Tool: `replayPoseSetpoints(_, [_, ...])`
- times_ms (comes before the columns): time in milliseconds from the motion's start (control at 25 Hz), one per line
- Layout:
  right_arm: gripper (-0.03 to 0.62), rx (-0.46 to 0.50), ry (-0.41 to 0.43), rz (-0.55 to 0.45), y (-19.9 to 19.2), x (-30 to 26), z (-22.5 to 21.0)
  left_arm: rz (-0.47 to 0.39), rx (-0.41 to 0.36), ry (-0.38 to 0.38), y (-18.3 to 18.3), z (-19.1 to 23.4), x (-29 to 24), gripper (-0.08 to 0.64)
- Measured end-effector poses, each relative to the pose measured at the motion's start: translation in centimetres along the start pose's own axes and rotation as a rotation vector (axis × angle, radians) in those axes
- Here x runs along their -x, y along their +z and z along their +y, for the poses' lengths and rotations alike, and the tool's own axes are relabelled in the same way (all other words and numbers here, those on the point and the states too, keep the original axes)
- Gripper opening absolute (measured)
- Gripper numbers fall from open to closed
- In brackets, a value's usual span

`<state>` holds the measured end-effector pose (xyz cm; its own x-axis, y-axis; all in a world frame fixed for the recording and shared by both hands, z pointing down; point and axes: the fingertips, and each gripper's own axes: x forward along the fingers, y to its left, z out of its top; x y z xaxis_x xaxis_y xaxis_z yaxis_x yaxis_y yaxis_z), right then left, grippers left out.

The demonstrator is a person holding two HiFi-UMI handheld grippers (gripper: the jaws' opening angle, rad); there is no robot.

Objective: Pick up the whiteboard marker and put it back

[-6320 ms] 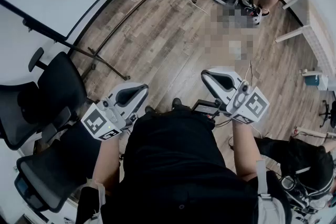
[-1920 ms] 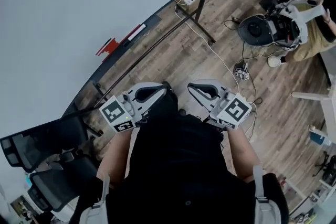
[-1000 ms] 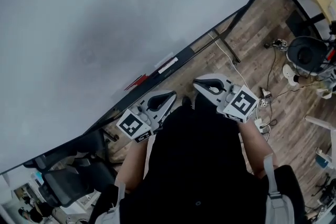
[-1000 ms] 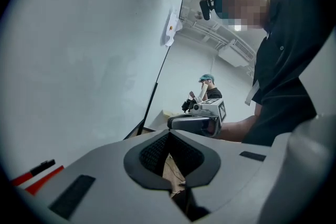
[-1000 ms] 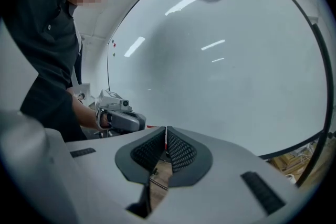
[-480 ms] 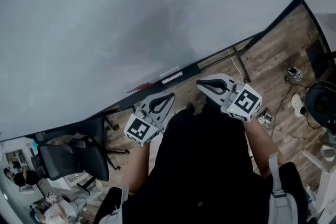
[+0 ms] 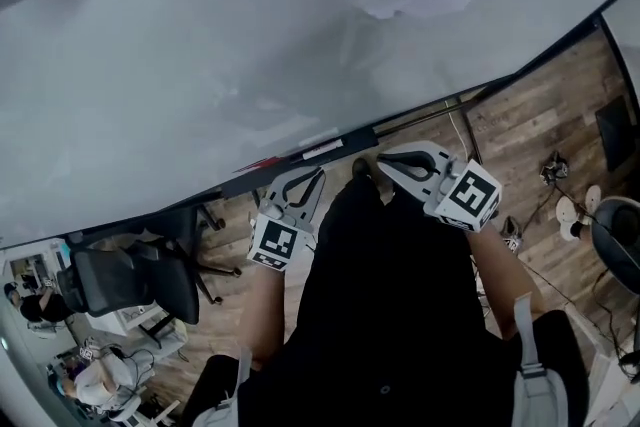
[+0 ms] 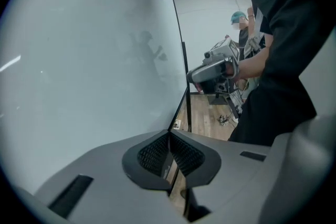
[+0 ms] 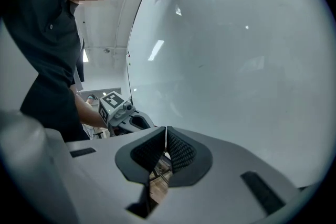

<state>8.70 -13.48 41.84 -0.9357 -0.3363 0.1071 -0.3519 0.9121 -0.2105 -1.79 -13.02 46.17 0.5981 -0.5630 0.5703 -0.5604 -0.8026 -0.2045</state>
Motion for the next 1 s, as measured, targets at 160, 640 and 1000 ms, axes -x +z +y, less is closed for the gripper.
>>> replayPoseSetpoints(160, [0.02,-0.023,-0.017,0.012,-0.8,1.0,-0.8,0.11,-0.073,0.023,-2.2,0.5,-1.7,0.035])
replayPoseSetpoints(640, [0.02,-0.018,-0.004,0.047,-1.3,1.1,-1.1,0.332,-0.199,0.043,-7.5,0.8,-5.0,0.12])
replayPoseSetpoints(1000, [0.02,-0.027,-0.001,0.069,-1.3,-0.9,-0.8,0.387,-0.209,0.061,-9.0,2.2,-6.0,0.124])
